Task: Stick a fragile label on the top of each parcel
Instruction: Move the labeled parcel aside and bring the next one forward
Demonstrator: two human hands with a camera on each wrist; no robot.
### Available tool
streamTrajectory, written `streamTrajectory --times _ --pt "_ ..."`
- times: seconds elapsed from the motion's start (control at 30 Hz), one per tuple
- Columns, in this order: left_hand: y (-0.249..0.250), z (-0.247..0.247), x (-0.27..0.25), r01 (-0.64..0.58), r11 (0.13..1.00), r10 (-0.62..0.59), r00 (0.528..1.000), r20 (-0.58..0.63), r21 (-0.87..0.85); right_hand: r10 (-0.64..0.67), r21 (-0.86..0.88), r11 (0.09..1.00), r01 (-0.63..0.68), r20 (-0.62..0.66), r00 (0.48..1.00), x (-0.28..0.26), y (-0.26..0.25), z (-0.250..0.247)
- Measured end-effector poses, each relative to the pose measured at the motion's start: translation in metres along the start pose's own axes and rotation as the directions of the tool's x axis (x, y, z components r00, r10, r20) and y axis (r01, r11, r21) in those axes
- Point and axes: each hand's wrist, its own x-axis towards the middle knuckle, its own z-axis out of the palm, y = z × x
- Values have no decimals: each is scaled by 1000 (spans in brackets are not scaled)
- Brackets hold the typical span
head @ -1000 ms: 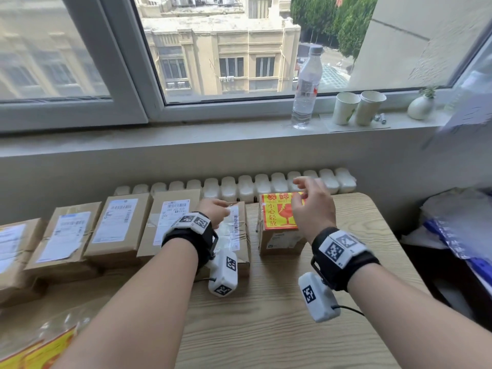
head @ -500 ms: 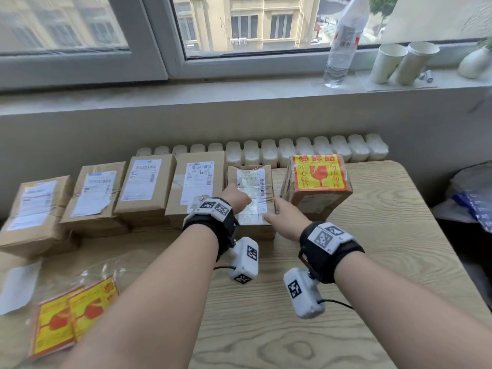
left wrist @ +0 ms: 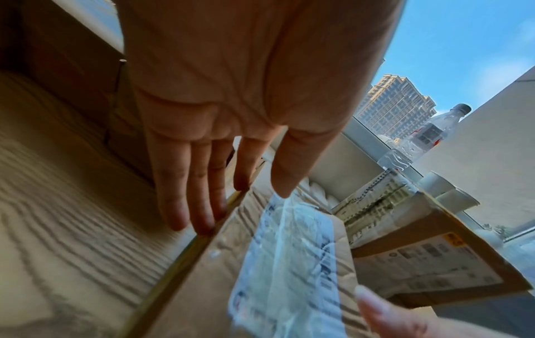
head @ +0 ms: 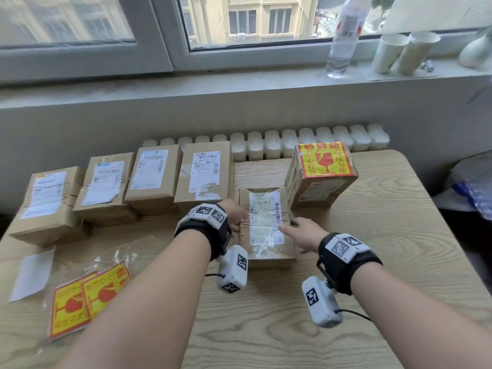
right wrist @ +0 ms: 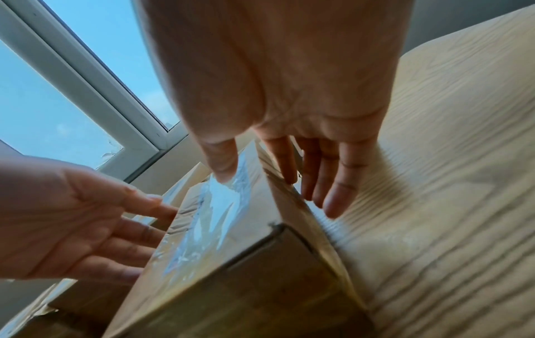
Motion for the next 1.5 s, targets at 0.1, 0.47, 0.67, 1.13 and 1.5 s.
streamTrajectory --times 0.1,0.47,0.67,1.13,1.5 --pt "-6 1 -3 -9 1000 9 1000 21 -30 -67 61 996 71 -63 996 -1 -4 3" --pt "-24 -19 -37 21 954 13 994 112 -300 -4 338 939 60 -164 986 -11 -15 9" --pt "-29 -40 -60 6 908 20 998 57 -420 -9 448 889 92 -183 983 -53 -47 12" --pt "-93 -60 -75 -63 827 126 989 76 -558 4 630 769 108 -174 985 -83 -57 68" --pt "-126 -52 -78 -19 896 99 983 158 -444 68 599 799 51 -174 982 -76 -43 100"
